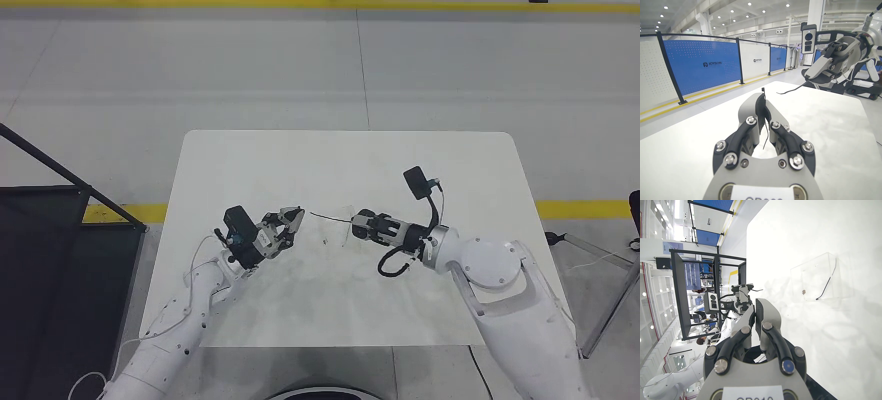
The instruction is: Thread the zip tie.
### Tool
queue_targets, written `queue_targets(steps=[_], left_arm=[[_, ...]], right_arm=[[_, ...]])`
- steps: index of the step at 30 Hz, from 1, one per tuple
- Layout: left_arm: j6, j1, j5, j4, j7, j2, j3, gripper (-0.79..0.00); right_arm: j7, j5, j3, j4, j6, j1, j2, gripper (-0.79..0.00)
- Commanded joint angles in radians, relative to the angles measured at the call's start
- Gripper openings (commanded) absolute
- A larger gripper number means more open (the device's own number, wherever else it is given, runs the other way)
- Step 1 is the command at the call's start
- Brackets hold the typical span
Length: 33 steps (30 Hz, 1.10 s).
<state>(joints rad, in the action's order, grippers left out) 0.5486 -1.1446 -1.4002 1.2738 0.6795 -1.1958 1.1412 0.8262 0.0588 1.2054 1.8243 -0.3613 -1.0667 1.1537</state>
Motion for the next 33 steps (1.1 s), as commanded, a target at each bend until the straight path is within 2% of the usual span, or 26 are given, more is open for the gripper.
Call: queue_targets(steps=[1, 4, 9, 33], left_arm=[[0.000, 0.000, 0.000, 0.000, 0.000, 0.000, 0.000, -0.785], [-0.039, -0.009, -0.008, 0.018, -0.019, -0.002, -0.002, -0.785], [-0.129, -0.017, -0.068, 0.021, 0.016, -0.006, -0.015, -0.785], [-0.162, 0.003, -0.073, -0.015, 0.040, -0.018, -0.040, -0.785]], right_arm=[[0.000, 0.000, 0.000, 0.000, 0.000, 0.000, 0.000, -0.785], [-0.029, -0.013, -0.003, -0.004, -0.004, -0.010, 0.002, -0.785], [-0.045, -0.024, -0.026, -0.007, -0.059, 0.014, 0.007, -0.785], [-0.068, -0.072, -0.021, 0.013, -0.060, -0.007, 0.004, -0.785]])
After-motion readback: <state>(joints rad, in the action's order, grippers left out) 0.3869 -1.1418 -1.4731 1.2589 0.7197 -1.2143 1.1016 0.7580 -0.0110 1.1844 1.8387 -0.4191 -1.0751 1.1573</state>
